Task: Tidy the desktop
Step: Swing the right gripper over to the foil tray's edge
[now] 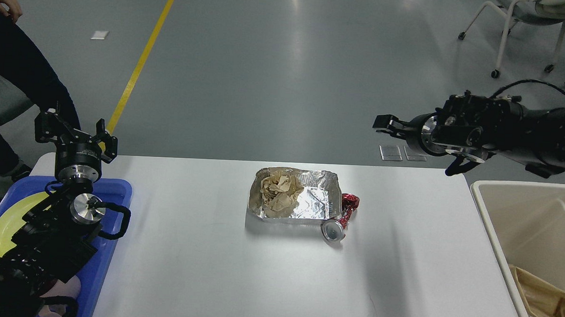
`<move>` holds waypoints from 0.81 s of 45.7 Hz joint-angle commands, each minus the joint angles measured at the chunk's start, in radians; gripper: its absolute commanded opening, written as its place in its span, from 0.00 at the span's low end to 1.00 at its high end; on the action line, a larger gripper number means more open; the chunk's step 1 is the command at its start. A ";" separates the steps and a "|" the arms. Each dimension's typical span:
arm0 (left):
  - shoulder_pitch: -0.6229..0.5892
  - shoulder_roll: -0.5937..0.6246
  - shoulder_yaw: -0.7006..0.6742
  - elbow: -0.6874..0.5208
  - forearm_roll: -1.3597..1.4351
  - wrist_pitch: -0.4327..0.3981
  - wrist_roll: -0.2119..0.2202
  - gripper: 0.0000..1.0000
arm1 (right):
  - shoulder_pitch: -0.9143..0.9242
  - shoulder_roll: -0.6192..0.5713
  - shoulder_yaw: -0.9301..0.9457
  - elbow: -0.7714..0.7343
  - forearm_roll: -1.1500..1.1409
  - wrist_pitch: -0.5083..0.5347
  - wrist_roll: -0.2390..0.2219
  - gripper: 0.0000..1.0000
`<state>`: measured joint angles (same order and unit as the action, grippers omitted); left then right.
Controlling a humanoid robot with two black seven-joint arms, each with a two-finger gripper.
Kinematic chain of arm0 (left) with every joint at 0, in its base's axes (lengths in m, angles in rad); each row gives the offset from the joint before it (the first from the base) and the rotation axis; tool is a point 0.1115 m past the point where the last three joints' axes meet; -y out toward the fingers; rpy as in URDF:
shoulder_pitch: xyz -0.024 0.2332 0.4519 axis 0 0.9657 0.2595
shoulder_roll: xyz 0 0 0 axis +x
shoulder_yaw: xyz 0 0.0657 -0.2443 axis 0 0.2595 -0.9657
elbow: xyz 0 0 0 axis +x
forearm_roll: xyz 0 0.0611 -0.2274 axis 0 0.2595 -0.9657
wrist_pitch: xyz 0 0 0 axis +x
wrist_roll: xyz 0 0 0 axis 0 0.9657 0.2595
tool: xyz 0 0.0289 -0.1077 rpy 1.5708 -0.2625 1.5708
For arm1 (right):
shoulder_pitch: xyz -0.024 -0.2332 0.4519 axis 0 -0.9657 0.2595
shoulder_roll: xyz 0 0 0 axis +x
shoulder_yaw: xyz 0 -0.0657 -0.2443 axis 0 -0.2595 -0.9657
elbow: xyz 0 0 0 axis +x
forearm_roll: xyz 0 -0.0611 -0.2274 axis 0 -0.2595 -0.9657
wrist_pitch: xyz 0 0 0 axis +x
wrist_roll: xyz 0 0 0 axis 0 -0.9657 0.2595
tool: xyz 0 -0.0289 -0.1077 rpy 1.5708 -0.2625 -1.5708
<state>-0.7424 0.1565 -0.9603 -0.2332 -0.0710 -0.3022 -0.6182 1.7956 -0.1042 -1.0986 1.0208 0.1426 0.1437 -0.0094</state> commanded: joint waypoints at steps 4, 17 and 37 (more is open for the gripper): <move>0.000 0.000 0.000 0.000 0.000 0.000 0.000 0.97 | 0.201 0.078 0.008 0.105 0.000 0.191 0.000 1.00; 0.000 0.000 0.000 0.000 0.000 0.000 0.000 0.97 | 0.369 0.110 0.051 0.257 0.000 0.255 0.000 1.00; 0.000 0.000 0.000 0.000 0.000 0.000 0.000 0.97 | 0.021 0.176 0.048 0.139 -0.009 0.071 0.000 1.00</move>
<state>-0.7424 0.1565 -0.9603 -0.2332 -0.0705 -0.3022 -0.6182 1.9088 0.0644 -1.0506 1.1906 0.1390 0.2565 -0.0094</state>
